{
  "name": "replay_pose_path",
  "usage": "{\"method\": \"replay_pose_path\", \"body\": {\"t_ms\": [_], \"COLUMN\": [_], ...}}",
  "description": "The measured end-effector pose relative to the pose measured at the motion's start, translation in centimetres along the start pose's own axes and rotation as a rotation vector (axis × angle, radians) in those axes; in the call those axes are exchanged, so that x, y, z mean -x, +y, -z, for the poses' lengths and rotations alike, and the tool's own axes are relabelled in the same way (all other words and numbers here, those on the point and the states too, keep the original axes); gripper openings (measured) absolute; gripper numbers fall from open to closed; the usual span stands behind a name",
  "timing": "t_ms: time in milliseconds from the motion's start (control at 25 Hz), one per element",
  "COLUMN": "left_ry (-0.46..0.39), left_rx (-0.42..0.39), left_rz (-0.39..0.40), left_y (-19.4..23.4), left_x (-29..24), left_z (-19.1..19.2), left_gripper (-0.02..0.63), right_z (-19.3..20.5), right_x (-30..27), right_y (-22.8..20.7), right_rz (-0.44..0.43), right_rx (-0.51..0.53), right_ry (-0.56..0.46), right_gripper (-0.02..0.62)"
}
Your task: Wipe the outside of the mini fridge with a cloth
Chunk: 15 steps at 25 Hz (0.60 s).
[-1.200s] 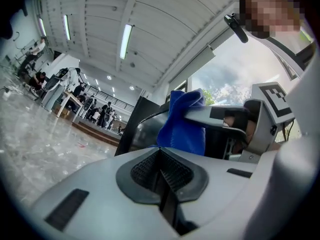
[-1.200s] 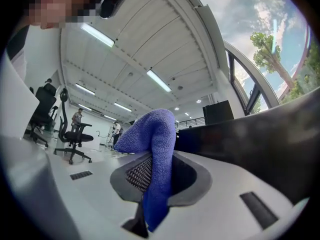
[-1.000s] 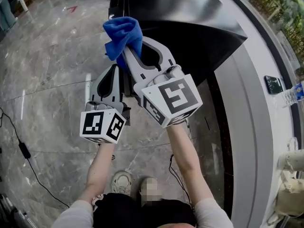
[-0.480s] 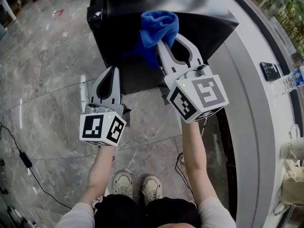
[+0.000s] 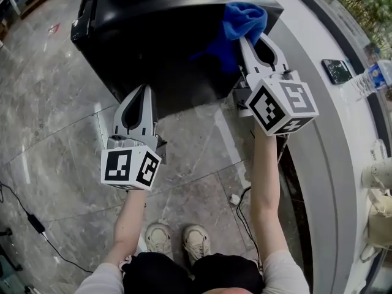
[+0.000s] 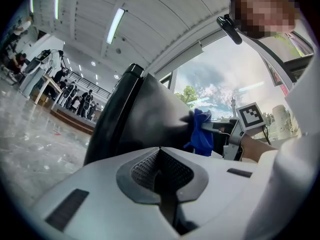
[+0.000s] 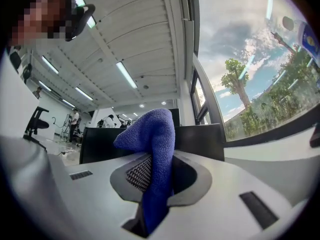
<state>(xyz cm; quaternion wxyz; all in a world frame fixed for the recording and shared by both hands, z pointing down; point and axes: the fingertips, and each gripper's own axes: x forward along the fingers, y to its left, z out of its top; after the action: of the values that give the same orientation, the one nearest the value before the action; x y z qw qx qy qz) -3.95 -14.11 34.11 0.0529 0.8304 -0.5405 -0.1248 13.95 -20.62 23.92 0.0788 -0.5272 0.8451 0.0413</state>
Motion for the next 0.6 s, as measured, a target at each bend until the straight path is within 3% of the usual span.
{"method": "replay_pose_path", "body": {"t_ms": [360,600], "left_ry": [0.012,0.019], "left_rx": [-0.001,0.006], "left_rz": [0.03,0.038], "left_y": [-0.9,-1.2], "left_x": [-1.0,-1.2], "left_z": [0.9,1.4], "left_gripper": [0.005,0.005], "right_z": [-0.3,-0.4], "right_x": [1.2,1.5], "right_y": [-6.3,-8.9], "right_rz": [0.12,0.146], "right_rx": [0.017,-0.004], "right_ry": [-0.001,0.009], "right_gripper": [0.081,0.08]}}
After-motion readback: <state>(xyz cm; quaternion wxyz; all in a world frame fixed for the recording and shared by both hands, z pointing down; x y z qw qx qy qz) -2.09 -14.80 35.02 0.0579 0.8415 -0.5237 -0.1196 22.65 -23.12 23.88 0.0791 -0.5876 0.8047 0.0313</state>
